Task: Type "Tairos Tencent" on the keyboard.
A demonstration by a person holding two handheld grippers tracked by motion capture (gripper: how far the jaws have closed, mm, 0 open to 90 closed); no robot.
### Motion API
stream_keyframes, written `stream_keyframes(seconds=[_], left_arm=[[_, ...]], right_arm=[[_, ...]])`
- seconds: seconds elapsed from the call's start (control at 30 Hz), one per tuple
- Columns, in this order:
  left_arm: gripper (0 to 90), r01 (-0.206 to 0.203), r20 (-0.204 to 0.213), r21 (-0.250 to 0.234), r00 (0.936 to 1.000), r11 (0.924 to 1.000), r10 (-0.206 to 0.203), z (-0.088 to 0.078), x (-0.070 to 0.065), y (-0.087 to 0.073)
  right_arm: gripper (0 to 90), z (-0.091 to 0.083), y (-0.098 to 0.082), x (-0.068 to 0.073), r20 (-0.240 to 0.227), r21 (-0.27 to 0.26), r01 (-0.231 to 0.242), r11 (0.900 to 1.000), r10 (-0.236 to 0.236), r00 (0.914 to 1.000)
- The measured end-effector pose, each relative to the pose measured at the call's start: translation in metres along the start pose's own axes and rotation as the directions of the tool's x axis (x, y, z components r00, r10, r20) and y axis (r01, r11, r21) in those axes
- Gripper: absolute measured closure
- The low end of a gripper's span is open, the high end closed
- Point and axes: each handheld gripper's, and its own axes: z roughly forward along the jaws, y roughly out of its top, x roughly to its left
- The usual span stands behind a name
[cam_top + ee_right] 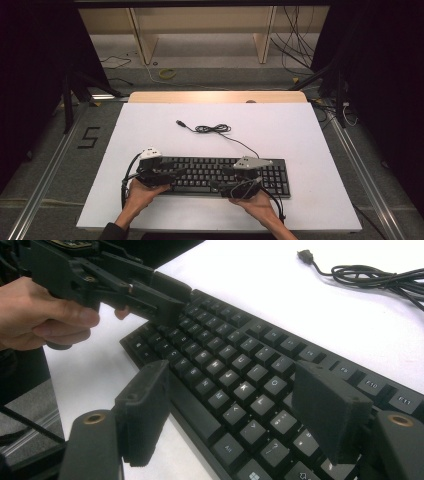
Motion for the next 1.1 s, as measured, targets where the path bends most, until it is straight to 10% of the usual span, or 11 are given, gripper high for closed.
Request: stream_keyframes(seconds=[1.1], left_arm=[[29.4, -0.002, 0.002, -0.069, 1.0000, 0.9976, 0.002, -0.020, -0.003, -0.011]], right_arm=[[58.0, 0.022, 0.014, -0.014, 0.030, 0.055, 0.000, 0.998, -0.001, 0.9996]])
